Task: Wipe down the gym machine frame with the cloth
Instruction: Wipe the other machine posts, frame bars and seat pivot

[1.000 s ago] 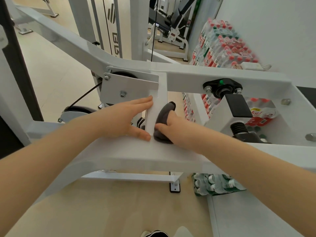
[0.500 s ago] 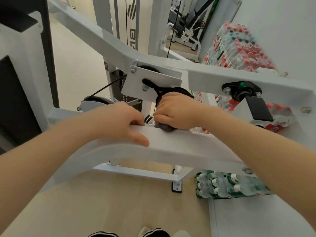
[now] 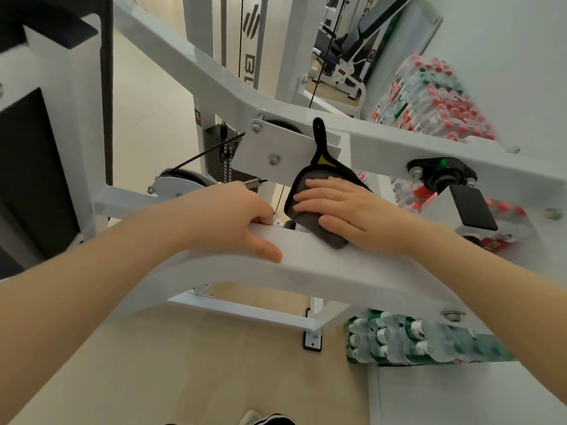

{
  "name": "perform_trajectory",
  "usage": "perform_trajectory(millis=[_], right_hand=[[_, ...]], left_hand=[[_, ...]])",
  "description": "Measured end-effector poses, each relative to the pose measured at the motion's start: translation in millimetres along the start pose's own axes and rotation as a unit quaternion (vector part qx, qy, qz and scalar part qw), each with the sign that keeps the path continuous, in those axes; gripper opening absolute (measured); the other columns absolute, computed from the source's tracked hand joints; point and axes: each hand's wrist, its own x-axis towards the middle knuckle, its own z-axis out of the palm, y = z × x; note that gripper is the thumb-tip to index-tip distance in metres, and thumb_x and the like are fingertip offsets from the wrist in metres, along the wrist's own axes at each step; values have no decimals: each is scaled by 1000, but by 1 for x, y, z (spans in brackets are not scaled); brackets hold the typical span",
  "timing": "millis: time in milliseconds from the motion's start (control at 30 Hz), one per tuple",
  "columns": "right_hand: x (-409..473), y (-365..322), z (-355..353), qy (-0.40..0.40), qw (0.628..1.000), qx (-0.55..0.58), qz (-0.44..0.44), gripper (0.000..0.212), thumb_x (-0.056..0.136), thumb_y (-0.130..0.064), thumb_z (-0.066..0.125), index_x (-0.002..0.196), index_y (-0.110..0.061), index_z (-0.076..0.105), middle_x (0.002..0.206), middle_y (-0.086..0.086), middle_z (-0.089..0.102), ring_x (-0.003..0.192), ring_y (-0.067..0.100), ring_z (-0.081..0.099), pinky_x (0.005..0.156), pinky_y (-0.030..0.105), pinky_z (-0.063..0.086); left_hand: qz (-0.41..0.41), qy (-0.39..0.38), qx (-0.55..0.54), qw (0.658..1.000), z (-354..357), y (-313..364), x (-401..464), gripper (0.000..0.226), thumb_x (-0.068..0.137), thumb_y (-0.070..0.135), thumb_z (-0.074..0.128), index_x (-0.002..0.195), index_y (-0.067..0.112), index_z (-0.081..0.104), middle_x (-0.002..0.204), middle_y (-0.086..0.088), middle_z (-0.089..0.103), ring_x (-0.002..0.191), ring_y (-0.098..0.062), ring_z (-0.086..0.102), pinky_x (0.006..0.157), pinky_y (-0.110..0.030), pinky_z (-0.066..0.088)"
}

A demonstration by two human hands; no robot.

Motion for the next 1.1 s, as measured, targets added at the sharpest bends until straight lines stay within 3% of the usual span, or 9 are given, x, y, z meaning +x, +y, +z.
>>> perform_trajectory(millis=[200, 333, 400, 533, 633, 767, 833, 933, 1100], right_hand=[[20, 24, -4, 40, 999, -9, -4, 55, 94, -41, 22, 121, -10, 60, 128, 4, 57, 130, 20, 36, 106, 7, 5], [4, 20, 5, 140, 990, 28, -10, 39, 93, -26, 34, 106, -1, 61, 112, 12, 63, 109, 25, 54, 97, 15, 30], [1, 18, 5, 192, 977, 79, 39, 30, 95, -21, 37, 107, -5, 60, 105, 8, 64, 98, 13, 58, 88, 12, 38], [12, 19, -17, 404, 880, 180, 174, 20, 98, -5, 37, 108, -7, 54, 84, -19, 49, 78, -15, 49, 70, 6, 39], [27, 27, -38, 509, 821, 171, 195, 21, 98, -6, 34, 107, 0, 52, 82, -20, 44, 76, -17, 46, 68, 4, 35], [44, 46, -61, 601, 763, 121, 206, 24, 99, -8, 32, 107, 6, 50, 80, -18, 42, 72, -15, 47, 67, 4, 36], [56, 50, -58, 528, 811, 109, 228, 24, 100, -11, 33, 109, 2, 51, 83, -13, 46, 72, -7, 50, 65, 11, 40], [78, 47, -36, 232, 915, 122, 308, 25, 102, -17, 32, 111, -5, 52, 88, 3, 55, 75, 15, 51, 62, 25, 34], [111, 28, -40, 162, 944, 102, 269, 23, 101, -21, 31, 112, -12, 50, 81, 3, 58, 69, 20, 53, 63, 31, 39]], left_hand=[[-16, 7, -9, 1000, 0, 0, 0, 43, 65, 62, 63, 90, 27, 65, 72, 7, 59, 73, -6, 55, 60, -21, 40], [-20, -8, -35, 999, 1, -4, 3, 37, 65, 60, 66, 87, 30, 64, 74, 11, 60, 73, -2, 55, 60, -16, 40], [-18, -24, -51, 998, 1, -6, 6, 35, 65, 59, 66, 86, 31, 63, 74, 14, 59, 74, 0, 55, 63, -18, 41], [-15, 1, -93, 996, 0, -12, 13, 38, 73, 58, 56, 98, 30, 64, 85, 18, 61, 82, 3, 54, 73, -16, 45], [-21, 118, -91, 989, -9, -20, 23, 36, 81, 45, 57, 111, 25, 60, 98, 17, 57, 83, 2, 50, 74, -14, 40], [-34, 273, -49, 960, -24, -35, 45, 49, 86, 26, 60, 132, 16, 46, 133, -1, 47, 117, -20, 44, 94, -31, 36], [-50, 276, -44, 959, -24, -43, 59, 56, 87, 25, 61, 138, 15, 39, 139, -5, 43, 124, -24, 41, 97, -36, 36], [-66, 257, -87, 960, -19, -57, 76, 55, 87, 26, 61, 136, 18, 38, 134, -3, 50, 117, -25, 51, 92, -39, 43], [-47, 295, -162, 941, -22, -76, 87, 47, 85, 24, 64, 127, 12, 47, 108, -2, 65, 94, -23, 62, 86, -42, 49]])
